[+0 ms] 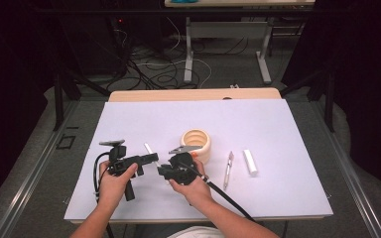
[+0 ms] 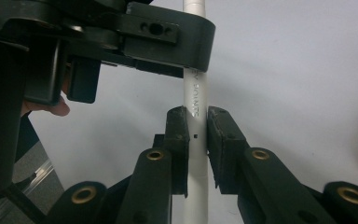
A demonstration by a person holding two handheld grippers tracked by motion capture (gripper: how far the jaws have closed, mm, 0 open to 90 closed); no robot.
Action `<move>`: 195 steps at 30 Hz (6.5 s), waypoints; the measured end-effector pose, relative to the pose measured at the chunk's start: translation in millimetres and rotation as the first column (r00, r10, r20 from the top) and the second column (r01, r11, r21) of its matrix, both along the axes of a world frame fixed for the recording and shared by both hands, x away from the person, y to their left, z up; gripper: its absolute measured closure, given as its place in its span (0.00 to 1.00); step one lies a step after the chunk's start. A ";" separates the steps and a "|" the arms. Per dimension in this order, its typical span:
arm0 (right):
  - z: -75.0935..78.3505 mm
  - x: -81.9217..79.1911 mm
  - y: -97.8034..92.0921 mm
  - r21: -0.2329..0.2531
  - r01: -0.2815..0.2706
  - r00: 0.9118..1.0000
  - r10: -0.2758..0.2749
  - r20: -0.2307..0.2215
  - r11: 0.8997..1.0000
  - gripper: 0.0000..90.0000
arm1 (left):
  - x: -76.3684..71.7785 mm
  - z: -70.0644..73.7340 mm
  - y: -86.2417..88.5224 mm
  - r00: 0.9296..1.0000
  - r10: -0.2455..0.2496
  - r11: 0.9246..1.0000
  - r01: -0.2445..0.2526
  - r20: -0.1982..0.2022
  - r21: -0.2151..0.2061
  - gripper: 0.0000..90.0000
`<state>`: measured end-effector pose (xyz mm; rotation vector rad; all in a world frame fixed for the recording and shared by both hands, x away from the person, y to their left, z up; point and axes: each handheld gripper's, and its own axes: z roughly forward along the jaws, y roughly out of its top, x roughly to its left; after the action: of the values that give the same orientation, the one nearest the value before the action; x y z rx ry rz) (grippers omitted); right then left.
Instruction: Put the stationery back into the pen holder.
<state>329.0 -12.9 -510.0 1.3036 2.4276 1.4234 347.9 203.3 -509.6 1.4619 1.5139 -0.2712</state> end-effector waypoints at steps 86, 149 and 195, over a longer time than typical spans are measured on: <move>17.4 -9.5 -112.8 -0.187 0.085 0.996 -0.088 -0.012 0.979 0.18 | -3.4 24.4 -13.3 0.981 -0.014 0.987 -0.017 0.191 0.160 0.87; 3.5 -5.6 -176.7 -0.259 0.190 0.980 -0.200 -0.013 0.947 0.00 | 62.8 88.1 -135.2 0.907 -0.170 0.928 0.016 0.385 0.371 0.87; 4.2 -4.2 -179.5 -0.260 0.191 0.979 -0.202 -0.015 0.946 0.00 | 66.4 53.5 -153.5 0.928 -0.250 0.890 0.108 0.277 0.442 0.60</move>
<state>324.8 -192.4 -505.8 1.4727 2.3294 1.0041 414.3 49.8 -456.1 1.8888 1.2064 0.2013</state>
